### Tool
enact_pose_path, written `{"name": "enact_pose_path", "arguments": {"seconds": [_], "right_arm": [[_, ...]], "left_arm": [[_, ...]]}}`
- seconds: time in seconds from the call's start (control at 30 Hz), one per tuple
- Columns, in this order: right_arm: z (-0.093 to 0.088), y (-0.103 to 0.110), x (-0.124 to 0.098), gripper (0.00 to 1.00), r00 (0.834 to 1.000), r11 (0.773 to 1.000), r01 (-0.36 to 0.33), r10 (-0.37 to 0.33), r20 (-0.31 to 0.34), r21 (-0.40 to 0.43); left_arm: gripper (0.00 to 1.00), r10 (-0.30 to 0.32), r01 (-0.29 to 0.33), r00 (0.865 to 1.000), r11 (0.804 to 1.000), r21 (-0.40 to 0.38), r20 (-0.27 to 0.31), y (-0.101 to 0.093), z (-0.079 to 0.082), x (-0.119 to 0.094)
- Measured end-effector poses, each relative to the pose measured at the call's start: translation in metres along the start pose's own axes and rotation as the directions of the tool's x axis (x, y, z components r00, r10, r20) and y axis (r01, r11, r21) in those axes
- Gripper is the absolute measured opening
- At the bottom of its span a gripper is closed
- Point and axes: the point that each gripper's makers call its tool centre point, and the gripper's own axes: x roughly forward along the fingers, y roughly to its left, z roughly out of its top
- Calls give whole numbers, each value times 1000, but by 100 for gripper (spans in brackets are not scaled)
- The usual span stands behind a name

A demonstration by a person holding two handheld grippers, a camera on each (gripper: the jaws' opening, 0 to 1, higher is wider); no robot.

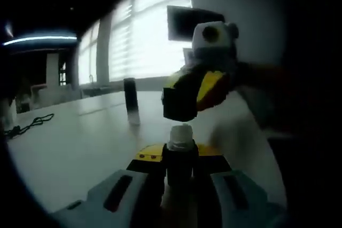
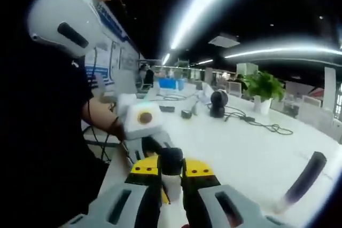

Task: Pick up cosmetic bottle twist off cap place on table pick up cap screw tight cap place on table

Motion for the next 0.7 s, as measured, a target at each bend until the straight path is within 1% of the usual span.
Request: {"name": "enact_pose_path", "arguments": {"seconds": [0.1, 0.2, 0.3, 0.4, 0.43, 0.5, 0.57, 0.7], "right_arm": [[-6, -1, 4, 9, 1000, 1000, -14, 14, -24, -17], [-11, 3, 7, 9, 997, 998, -62, 60, -56, -28], [-15, 2, 8, 9, 994, 995, -89, 86, -74, -34], [-15, 4, 9, 9, 989, 991, -128, 124, -81, -42], [-15, 5, 9, 9, 986, 987, -150, 145, -86, -52], [-15, 10, 7, 9, 974, 975, -211, 204, -99, -66], [-15, 12, 7, 9, 963, 964, -257, 248, -110, -74], [-15, 15, 7, 9, 944, 945, -316, 305, -121, -83]], "left_arm": [[10, -3, 3, 1000, 1000, -10, -2, 1, -1, 0], [10, -6, 6, 1000, 1000, -14, -1, 1, -1, 0], [10, -14, 14, 1000, 1000, -15, 0, -1, -2, 0], [10, -19, 19, 1000, 1000, -19, 0, -1, -2, 0], [10, -23, 23, 1000, 1000, -17, 2, -1, -2, 0], [10, -45, 45, 999, 999, -15, 3, -5, -2, 0], [10, -59, 59, 998, 998, -13, 3, -7, -2, 0], [10, -96, 96, 995, 995, -28, 2, -11, -1, -1]]}}
